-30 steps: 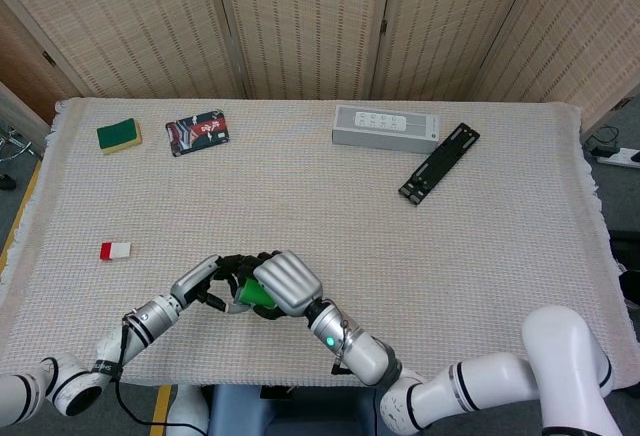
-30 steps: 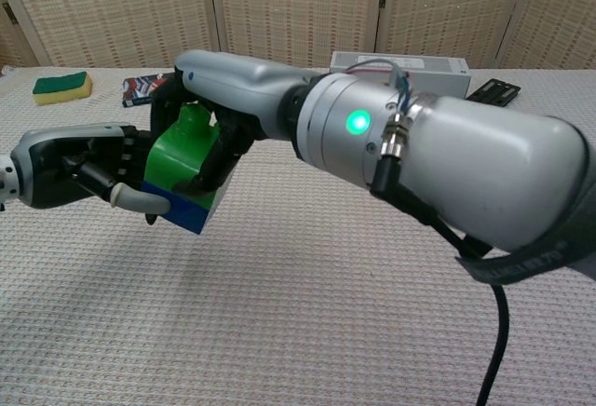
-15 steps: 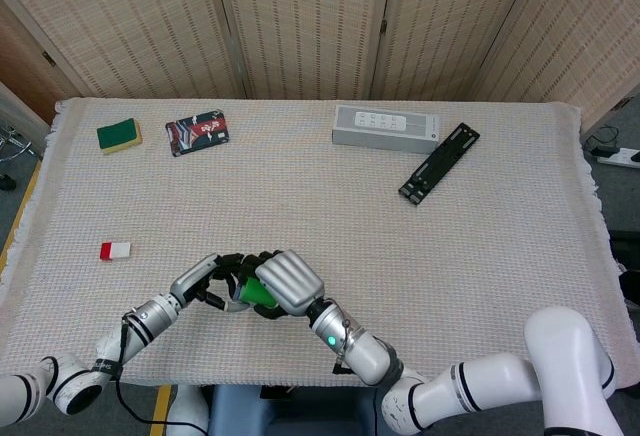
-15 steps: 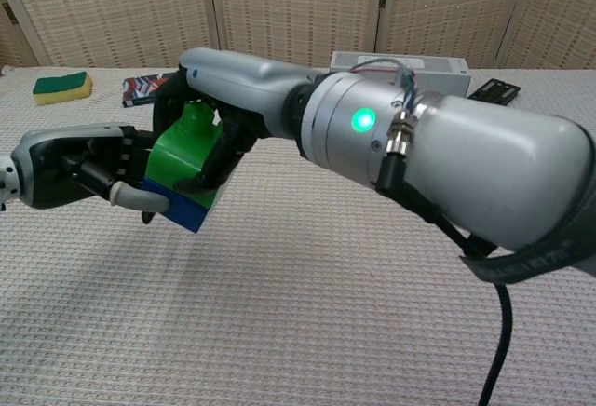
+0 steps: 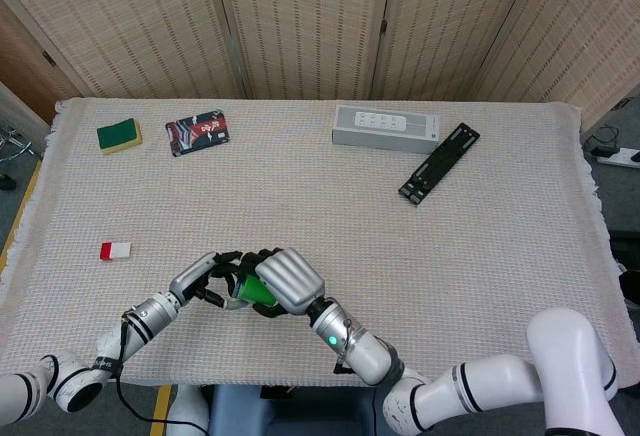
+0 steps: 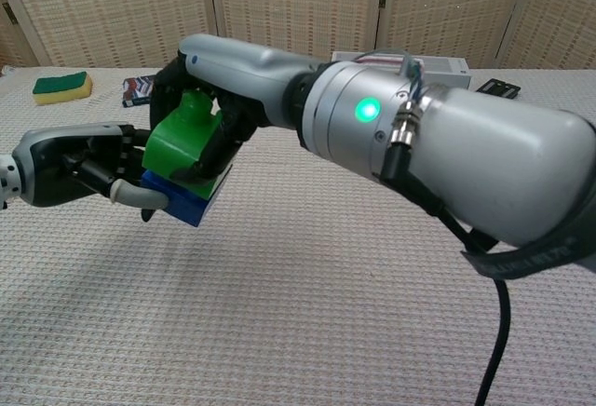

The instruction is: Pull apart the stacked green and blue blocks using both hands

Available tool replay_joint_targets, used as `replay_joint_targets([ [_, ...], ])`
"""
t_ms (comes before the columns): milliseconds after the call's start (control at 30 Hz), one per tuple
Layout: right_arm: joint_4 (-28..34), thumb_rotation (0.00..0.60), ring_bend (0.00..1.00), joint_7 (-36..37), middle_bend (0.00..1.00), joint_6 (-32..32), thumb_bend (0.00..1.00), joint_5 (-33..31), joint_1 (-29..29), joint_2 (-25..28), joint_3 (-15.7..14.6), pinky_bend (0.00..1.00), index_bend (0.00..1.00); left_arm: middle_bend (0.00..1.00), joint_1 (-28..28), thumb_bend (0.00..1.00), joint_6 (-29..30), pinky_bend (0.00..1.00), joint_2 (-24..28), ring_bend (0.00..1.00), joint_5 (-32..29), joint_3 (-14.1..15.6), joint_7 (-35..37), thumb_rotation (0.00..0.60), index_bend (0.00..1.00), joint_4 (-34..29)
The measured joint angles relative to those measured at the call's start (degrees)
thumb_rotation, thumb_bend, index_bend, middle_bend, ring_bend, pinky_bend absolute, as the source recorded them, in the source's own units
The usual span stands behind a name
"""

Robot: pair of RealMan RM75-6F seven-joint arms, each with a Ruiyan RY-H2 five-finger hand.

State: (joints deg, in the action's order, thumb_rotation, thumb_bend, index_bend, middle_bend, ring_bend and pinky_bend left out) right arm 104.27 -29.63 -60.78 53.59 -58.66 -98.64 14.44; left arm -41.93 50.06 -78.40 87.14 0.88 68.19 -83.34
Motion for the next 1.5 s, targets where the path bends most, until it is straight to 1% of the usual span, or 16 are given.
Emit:
replay_joint_targets([
  [600, -0.3, 0.600, 0.79, 1.4, 0.68, -0.2, 0.35, 1.9, 0.7, -0.3, 0.5, 0.87, 0.87, 0.78, 0.1, 0.36, -0.2, 0.60, -0.2, 0.49, 0.4, -0.3, 0.7, 0.600, 0.84, 0.7],
  [967, 0.8, 0.600, 0.79, 2.0, 0.68, -0.4, 0.35, 2.7, 1.1, 0.2, 1.2, 0.87, 0.87, 0.78, 0.2, 0.36, -0.4, 0.60, -0.4, 0.49, 0.6, -0.3, 1.2, 0.600, 0.84, 1.4],
  [1167, 2.3, 0.600, 0.79, 1.4, 0.68, -1.1, 0.35, 2.8, 1.4, 1.5, 1.5, 0.87, 0.87, 0.78, 0.1, 0.36, -0.4, 0.60, -0.4, 0.49, 0.9, -0.2, 1.7, 0.600, 0.84, 2.3],
  [1267, 3.1, 0.600, 0.79, 0.7, 0.68, -1.6, 0.35, 3.0, 1.8, 2.6, 1.4, 0.87, 0.87, 0.78, 0.3, 0.36, 0.6, 0.60, 0.0, 0.49, 1.3, -0.3, 2.2, 0.600, 0.84, 2.6],
  [1400, 4.0, 0.600, 0.79, -0.6, 0.68, -2.8, 0.35, 3.9, 3.0, 5.2, 0.2, 0.87, 0.87, 0.78, 1.1, 0.37, 3.6, 0.60, 0.9, 0.49, 1.4, -1.1, 3.0, 0.600, 0.84, 3.5],
  [1500, 4.2, 0.600, 0.79, -1.1, 0.68, -3.9, 0.35, 5.0, 4.6, 7.4, -1.3, 0.87, 0.87, 0.78, 1.8, 0.37, 4.8, 0.60, 1.4, 0.49, 0.6, -1.7, 0.5, 0.600, 0.84, 4.4],
])
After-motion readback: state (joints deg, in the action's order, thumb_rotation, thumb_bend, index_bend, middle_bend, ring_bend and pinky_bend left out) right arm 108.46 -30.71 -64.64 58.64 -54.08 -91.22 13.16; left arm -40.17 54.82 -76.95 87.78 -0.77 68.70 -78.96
